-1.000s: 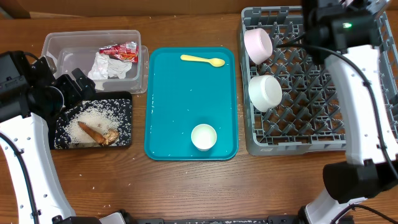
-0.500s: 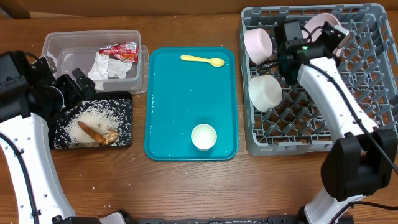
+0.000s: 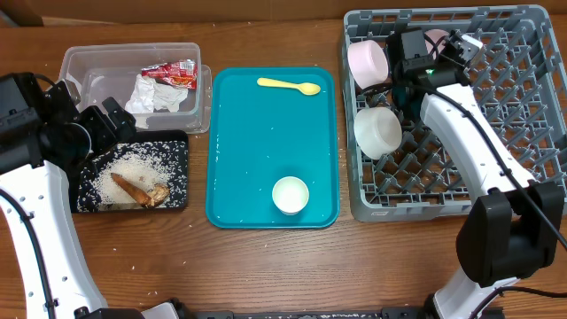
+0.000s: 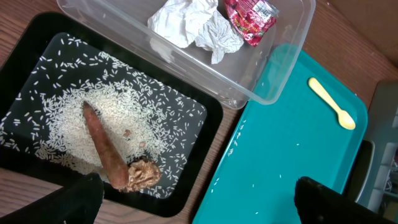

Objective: Sort waste into correct bins and load items into the dishwasher
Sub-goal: 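Lift the white plate right and stand it upright in the rack, then grasp the small white cup on the teal tray with the left gripper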

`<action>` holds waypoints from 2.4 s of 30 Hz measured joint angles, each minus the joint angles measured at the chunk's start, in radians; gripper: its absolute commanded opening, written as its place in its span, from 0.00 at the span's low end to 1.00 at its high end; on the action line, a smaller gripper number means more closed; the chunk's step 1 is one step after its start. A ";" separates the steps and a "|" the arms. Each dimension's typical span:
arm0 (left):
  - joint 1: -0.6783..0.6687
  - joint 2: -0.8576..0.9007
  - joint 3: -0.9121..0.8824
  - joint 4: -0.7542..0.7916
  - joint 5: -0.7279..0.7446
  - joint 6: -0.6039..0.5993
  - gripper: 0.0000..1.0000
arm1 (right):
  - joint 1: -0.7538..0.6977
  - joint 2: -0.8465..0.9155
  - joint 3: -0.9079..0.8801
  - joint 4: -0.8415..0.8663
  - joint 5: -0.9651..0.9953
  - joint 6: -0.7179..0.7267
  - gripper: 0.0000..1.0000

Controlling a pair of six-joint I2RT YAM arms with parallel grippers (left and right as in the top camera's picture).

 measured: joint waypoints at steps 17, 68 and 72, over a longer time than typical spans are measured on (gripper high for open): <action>0.000 0.000 0.000 0.000 0.000 0.000 1.00 | 0.000 -0.140 0.291 -0.405 -0.443 -0.115 0.84; -0.924 0.410 0.000 -0.016 0.001 0.349 0.44 | 0.000 -0.580 0.341 -0.653 -0.917 -0.419 1.00; -0.924 0.410 0.000 -0.053 -0.029 0.347 0.33 | 0.000 -0.559 0.341 -0.654 -0.917 -0.418 1.00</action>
